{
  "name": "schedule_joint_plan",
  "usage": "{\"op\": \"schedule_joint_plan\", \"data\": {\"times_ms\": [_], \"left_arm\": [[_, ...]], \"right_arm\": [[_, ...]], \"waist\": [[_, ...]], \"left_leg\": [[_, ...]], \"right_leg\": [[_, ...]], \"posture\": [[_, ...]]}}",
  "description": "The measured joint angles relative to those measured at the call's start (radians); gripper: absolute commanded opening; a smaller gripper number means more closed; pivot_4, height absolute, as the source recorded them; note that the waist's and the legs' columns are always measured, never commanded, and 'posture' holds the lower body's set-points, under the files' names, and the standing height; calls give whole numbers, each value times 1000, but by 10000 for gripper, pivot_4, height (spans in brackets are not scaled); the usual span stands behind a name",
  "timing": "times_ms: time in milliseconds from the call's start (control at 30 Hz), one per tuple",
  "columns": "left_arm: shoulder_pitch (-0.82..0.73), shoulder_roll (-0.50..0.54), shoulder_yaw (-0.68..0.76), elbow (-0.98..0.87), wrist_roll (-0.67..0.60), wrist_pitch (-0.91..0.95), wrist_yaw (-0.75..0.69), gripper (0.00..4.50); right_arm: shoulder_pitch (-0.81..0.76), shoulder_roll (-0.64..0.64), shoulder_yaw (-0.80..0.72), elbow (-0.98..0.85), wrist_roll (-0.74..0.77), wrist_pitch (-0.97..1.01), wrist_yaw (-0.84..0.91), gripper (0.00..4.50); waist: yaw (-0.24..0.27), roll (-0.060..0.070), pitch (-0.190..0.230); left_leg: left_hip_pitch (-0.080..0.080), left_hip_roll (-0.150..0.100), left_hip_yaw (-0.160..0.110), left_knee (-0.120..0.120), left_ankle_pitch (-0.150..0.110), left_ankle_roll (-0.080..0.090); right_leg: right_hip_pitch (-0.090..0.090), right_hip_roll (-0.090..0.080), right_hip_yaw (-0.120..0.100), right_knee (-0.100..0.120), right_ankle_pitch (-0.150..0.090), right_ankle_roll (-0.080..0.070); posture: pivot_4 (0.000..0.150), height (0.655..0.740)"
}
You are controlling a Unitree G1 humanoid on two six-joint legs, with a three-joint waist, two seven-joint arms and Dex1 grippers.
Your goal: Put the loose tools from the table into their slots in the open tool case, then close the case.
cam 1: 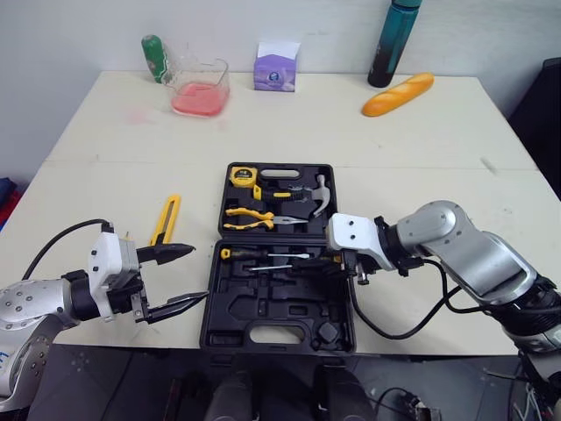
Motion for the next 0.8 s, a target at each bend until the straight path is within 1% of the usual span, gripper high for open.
{"op": "schedule_joint_plan", "data": {"times_ms": [800], "left_arm": [[21, 0, 3, -31, 8, 5, 23, 45000]], "right_arm": [[7, 77, 25, 24, -104, -14, -3, 10102]], "waist": [[-4, 0, 0]], "left_leg": [[0, 0, 0, 0, 0, 0]], "right_leg": [[0, 0, 0, 1, 0, 0]], "posture": [[1500, 7400]]}}
